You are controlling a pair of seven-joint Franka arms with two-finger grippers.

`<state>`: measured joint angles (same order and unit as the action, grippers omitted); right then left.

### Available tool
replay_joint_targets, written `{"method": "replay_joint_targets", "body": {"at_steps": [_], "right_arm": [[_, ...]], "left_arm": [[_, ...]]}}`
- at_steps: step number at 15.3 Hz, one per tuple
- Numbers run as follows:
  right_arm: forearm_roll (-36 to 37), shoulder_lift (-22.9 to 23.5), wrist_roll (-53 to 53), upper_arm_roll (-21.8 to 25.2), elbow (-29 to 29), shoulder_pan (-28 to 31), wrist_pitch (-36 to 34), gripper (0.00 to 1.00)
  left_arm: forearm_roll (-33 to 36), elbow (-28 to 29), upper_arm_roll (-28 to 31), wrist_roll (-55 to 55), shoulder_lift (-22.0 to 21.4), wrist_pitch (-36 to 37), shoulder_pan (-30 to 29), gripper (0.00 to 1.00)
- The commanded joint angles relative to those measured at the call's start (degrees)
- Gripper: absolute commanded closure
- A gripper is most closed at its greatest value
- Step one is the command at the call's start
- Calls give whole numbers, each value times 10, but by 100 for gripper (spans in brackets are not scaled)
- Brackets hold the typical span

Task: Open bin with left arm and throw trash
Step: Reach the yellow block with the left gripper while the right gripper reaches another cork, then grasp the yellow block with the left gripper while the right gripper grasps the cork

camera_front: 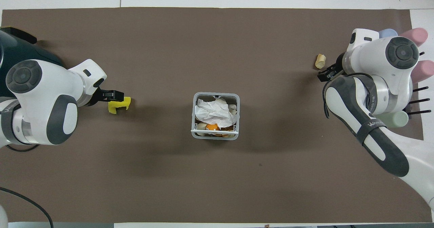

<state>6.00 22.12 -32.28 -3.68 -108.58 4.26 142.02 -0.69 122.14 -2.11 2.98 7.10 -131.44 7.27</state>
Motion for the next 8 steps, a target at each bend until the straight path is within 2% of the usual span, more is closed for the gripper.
{"method": "replay_joint_targets", "body": {"at_steps": [1,2,3,4,5,6,8], "right_arm": [[-3,15,-37,-13,10,5,8,0],[-26,20,-42,-18,11,7,9,0],[-58,24,-59,-20,13,11,12,0],[-90,35,-83,-22,30,12,16,0],[-109,51,-95,-25,55,9,21,0],[-113,62,-96,-25,72,7,19,0],[-115,63,-97,-25,68,4,22,0]], "left_arm": [[0,23,5,-3,13,-46,7,4],[0,31,5,-2,14,-51,13,11],[0,36,5,-1,14,-51,21,30],[0,40,5,8,14,-52,24,84],[0,41,5,30,16,-61,27,100],[0,41,5,45,20,-73,28,100],[0,41,5,47,21,-69,34,100]]}}
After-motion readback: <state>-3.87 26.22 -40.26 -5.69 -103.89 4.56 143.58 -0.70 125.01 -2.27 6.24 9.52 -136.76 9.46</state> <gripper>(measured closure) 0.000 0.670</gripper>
